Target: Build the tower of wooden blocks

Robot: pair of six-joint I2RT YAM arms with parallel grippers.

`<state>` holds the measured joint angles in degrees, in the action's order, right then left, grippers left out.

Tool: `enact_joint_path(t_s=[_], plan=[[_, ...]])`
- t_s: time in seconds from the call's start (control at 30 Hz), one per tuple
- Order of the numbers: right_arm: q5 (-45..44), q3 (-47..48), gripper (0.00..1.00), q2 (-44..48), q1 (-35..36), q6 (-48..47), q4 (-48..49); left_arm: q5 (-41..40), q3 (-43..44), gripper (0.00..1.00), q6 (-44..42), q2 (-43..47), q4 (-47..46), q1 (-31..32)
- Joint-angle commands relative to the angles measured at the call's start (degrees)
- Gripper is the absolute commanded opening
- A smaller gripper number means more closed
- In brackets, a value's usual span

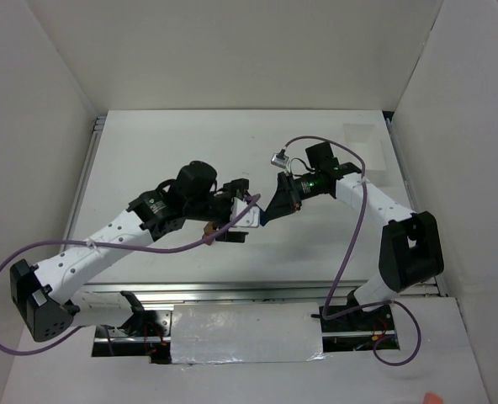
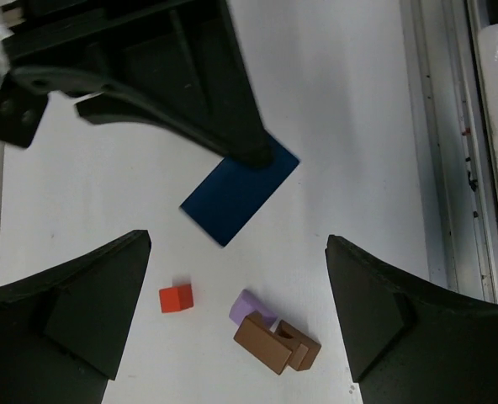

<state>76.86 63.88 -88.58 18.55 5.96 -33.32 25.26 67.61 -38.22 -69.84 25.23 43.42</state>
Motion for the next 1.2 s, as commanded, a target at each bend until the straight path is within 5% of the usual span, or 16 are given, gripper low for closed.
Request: enact_joint_path(t_s=[0.0, 0.27, 0.47, 0.87, 1.0, 1.17], plan=[[1.89, 2.92, 0.21, -0.54, 0.79, 1.07, -1.13, -2.93, 3.22, 0.99, -9.76, -2.31, 4.03, 3.86], [1.63, 3.62, 0.21, -1.86, 1.58, 0.81, -2.45, -7.23, 6.73, 0.97, -12.41, -6.7, 5.88, 7.73], [1.36, 3.36, 0.2, -1.95, 1.76, 0.81, -2.45, -8.56, 8.76, 0.84, -12.67, -10.04, 6.32, 8.61], [1.01, 4.68, 0.21, -2.75, 1.58, -0.95, -3.86, -8.29, 6.39, 0.35, -11.09, -9.17, 2.36, 8.79], [-0.13, 4.59, 0.35, -0.55, 1.41, -0.77, -3.51, -9.43, 6.83, 0.17, -8.9, -9.87, 1.75, 8.88], [-3.64, 2.32, 0.45, 6.02, -2.1, 3.69, 1.3, -11.36, 6.04, 0.15, -4.25, -10.05, -1.31, 8.79]])
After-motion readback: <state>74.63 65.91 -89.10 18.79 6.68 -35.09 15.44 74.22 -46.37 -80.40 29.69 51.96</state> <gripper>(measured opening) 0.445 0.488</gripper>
